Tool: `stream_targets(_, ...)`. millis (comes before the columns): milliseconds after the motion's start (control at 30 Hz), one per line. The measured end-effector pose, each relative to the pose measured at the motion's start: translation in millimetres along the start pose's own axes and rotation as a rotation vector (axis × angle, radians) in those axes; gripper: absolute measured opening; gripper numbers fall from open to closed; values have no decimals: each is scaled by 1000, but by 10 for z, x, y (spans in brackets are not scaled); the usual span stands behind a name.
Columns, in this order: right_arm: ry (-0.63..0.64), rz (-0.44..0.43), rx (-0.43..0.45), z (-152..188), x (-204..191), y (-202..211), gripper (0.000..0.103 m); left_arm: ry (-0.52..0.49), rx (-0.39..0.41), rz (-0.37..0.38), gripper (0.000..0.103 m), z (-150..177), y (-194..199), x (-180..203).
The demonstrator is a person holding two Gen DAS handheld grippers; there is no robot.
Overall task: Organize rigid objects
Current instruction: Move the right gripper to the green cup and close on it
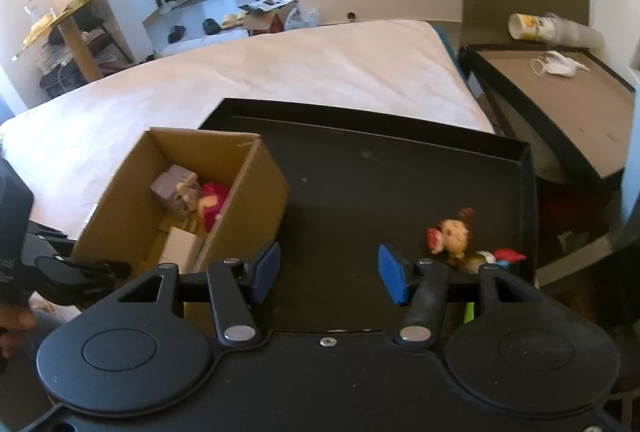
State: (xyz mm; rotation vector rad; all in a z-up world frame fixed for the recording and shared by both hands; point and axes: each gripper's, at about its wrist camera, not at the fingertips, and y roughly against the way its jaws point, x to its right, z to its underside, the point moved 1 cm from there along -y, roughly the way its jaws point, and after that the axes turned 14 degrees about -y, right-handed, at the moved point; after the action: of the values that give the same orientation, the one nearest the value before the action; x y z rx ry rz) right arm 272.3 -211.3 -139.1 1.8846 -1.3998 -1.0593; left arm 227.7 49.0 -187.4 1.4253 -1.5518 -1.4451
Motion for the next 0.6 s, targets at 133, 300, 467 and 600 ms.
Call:
stream_targets(133, -18, 24, 2, 34, 144, -2, 61, -3, -1, -4, 15, 0, -1, 8)
stream_targets(300, -39, 59, 30, 83, 310, 37, 70, -4, -2, -6, 15, 0, -1, 13)
stream_targets(467, -63, 113, 92, 155, 417, 75, 80, -3, -3, -4, 15, 7, -1, 9)
stream_targets(600, -65, 188, 153, 257, 446, 71, 80, -10, -6, -9, 15, -10, 3, 30)
